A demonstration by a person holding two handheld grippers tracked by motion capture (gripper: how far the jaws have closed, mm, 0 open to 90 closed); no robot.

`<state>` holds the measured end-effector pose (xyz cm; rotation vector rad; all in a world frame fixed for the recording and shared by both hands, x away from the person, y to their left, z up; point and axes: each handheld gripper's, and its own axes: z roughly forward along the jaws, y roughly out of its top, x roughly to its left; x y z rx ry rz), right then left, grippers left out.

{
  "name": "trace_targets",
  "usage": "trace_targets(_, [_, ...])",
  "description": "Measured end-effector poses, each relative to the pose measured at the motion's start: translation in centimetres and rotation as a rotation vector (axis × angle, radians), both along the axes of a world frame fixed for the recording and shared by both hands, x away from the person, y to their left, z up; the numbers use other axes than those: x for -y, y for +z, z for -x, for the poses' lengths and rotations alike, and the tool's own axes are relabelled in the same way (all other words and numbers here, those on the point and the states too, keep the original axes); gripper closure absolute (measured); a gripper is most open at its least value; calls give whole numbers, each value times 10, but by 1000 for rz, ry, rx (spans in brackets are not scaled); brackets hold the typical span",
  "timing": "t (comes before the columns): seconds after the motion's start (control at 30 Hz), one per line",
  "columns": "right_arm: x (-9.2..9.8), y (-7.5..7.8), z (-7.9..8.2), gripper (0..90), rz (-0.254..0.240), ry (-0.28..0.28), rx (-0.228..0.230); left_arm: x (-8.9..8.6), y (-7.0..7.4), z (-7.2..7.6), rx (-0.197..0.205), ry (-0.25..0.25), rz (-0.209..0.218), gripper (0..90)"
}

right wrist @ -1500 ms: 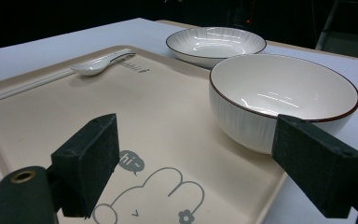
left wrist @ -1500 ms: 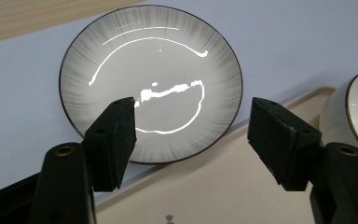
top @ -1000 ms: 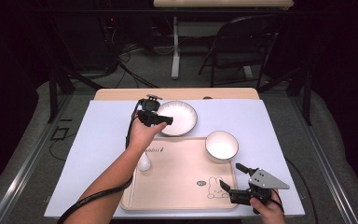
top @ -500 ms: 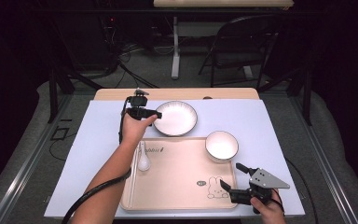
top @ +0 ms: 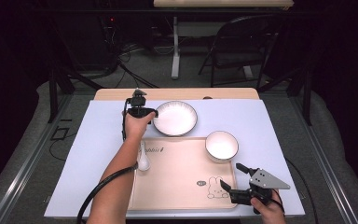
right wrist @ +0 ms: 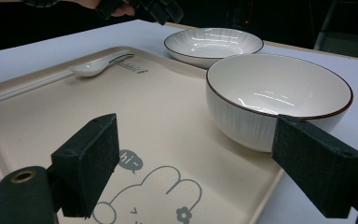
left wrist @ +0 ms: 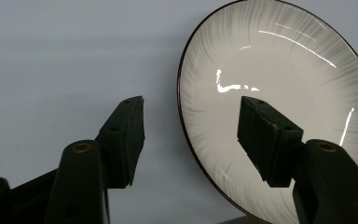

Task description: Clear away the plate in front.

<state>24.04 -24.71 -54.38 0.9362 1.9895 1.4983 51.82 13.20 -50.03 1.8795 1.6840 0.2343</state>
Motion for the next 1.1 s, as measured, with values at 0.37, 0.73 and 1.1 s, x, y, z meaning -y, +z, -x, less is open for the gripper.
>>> trace_targets(0.37, [0, 0, 1, 144, -3, 2, 0, 5, -26, -11, -31, 49, 53, 473])
trace_targets(0.73, [0, 0, 1, 143, -3, 2, -1, 9, -36, -14, -94, 45, 100, 518])
trace_targets(1.1, [1, 0, 1, 144, -7, 0, 0, 16, -37, -18, -127, 52, 88, 608])
